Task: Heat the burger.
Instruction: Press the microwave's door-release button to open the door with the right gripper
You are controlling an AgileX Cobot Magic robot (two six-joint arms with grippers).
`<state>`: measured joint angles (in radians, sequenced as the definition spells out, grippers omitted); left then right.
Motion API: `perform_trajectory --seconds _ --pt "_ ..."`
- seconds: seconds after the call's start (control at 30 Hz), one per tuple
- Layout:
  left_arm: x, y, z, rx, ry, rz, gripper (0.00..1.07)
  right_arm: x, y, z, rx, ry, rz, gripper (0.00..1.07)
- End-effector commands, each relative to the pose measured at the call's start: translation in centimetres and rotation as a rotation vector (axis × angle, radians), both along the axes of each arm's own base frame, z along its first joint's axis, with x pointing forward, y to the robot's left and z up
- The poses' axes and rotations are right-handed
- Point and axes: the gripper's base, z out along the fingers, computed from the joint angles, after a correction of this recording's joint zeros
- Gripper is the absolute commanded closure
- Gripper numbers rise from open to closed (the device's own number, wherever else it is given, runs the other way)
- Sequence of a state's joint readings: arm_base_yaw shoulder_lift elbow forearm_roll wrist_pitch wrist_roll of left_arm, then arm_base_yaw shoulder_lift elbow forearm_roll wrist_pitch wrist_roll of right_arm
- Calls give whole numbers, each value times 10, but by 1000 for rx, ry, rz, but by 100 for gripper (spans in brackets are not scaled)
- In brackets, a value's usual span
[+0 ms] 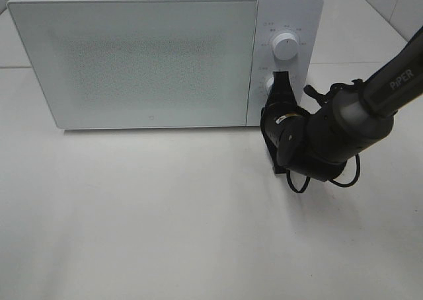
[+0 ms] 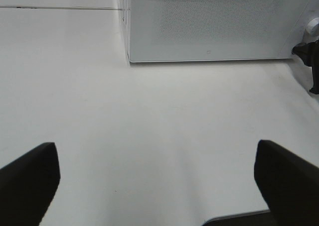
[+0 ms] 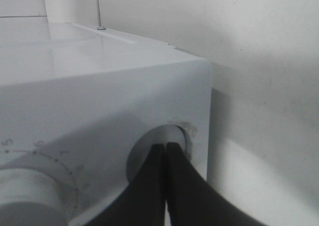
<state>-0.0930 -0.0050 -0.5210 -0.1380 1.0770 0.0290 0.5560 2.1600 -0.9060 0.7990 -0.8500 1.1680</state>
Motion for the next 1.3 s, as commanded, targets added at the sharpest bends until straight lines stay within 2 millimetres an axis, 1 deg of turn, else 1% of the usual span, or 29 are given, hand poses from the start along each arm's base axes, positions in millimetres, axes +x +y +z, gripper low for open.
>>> perform_trajectory --seconds 0.03,0.23,0.37,0.57,0.67,0.7,0.83,1.1,1.17,1.3 --pt "-2 0 -1 -6 -22 3 9 13 4 18 18 -143 10 107" --pt "-2 0 -1 -6 -22 3 9 13 5 19 14 -155 23 107" --pt "-2 0 -1 -6 -22 3 9 15 3 25 1 -221 6 107" --pt "-2 0 -1 -6 -22 3 9 16 2 27 -1 -236 1 107" --pt "-2 0 -1 -6 -22 3 9 17 0 30 -12 -271 -10 107" --pt "-2 0 -1 -6 -22 3 9 19 -4 31 -13 -281 -23 107" --pt "-2 0 -1 -6 -22 3 9 19 -4 31 -8 -281 -34 107" --pt "-2 0 -1 -6 -22 3 9 30 0 25 -5 -314 -44 107" --pt "-2 0 -1 -6 -22 3 9 32 -4 28 1 -347 -62 107" --pt "-2 0 -1 -6 -22 3 9 32 -5 28 -6 -357 -63 107"
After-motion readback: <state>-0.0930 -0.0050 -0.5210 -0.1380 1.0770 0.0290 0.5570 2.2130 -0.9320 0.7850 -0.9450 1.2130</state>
